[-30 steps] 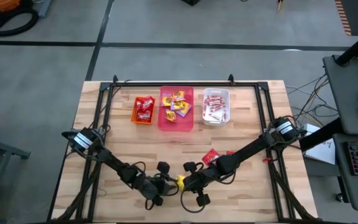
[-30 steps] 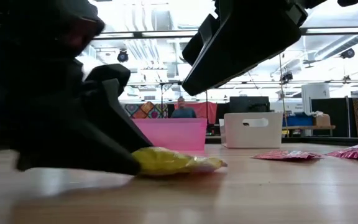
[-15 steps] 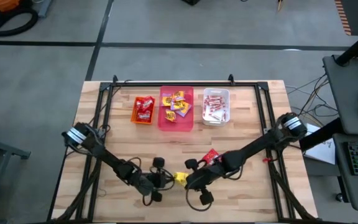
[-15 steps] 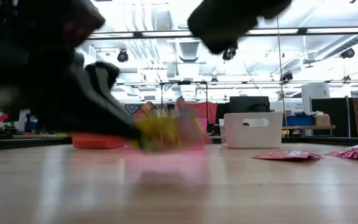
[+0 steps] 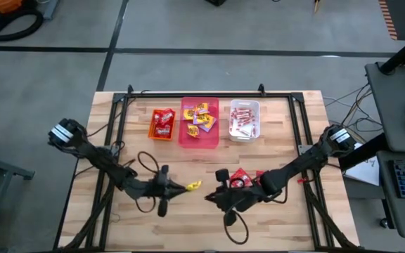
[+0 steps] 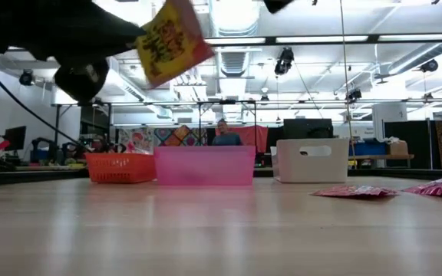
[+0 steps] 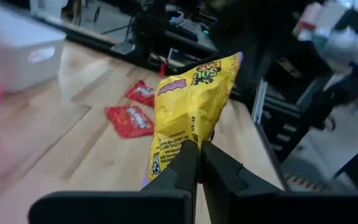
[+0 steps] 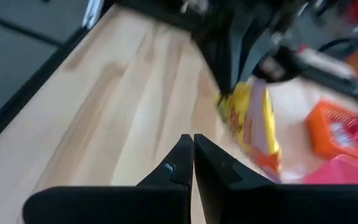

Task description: Organize candy in baskets

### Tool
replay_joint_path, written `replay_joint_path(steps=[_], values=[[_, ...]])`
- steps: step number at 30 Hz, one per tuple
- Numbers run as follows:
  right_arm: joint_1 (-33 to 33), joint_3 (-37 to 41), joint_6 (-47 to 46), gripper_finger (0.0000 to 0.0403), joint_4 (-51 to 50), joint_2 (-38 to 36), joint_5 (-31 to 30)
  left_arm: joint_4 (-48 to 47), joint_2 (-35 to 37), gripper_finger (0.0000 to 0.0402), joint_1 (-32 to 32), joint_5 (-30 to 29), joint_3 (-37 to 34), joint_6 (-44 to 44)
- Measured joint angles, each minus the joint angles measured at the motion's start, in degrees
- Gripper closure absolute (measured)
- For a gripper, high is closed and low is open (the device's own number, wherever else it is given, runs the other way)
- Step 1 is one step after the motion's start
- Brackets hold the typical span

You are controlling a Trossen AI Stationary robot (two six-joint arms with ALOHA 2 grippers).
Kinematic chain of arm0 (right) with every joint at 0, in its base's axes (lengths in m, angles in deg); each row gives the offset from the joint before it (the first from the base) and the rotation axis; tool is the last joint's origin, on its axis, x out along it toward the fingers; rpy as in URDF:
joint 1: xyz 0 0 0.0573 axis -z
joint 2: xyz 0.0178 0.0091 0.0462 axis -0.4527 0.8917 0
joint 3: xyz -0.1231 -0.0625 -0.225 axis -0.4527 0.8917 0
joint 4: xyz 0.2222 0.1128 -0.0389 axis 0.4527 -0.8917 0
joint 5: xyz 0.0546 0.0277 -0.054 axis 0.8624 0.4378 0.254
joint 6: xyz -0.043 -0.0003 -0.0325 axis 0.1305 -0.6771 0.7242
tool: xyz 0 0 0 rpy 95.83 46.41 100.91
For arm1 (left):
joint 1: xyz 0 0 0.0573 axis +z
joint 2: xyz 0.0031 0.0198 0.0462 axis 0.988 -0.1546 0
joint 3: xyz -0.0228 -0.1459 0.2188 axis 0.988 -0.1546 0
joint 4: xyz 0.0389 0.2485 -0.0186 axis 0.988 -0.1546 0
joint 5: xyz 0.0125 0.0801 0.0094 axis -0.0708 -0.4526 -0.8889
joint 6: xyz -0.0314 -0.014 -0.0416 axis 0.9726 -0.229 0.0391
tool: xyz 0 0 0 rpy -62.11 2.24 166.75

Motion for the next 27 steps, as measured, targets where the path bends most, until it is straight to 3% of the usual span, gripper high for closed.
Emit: replay_joint_path(steps=[5,10,19,23,27], values=[[0.45,0.12,4.36,0.0394,8.04,-0.07,-2.6,0.24,3.02,0.0401,-0.31,0.08,-3.02,7.4],[2.11,0.03,4.7,0.0382,9.07,-0.07,-2.73,0.51,2.65,0.0402,-0.47,0.13,-3.27,7.92],[6.55,0.03,0.98,0.0261,7.22,-0.09,0.42,0.65,2.53,0.0402,-0.42,-0.24,-1.89,4.8],[9.49,0.03,0.46,0.0225,7.12,0.39,10.03,0.63,2.53,0.0402,-0.31,-0.31,-1.35,4.54],[12.54,0.06,-0.27,0.0228,7.75,1.19,18.06,0.55,2.53,0.0402,0.0,-0.44,-0.75,4.2]])
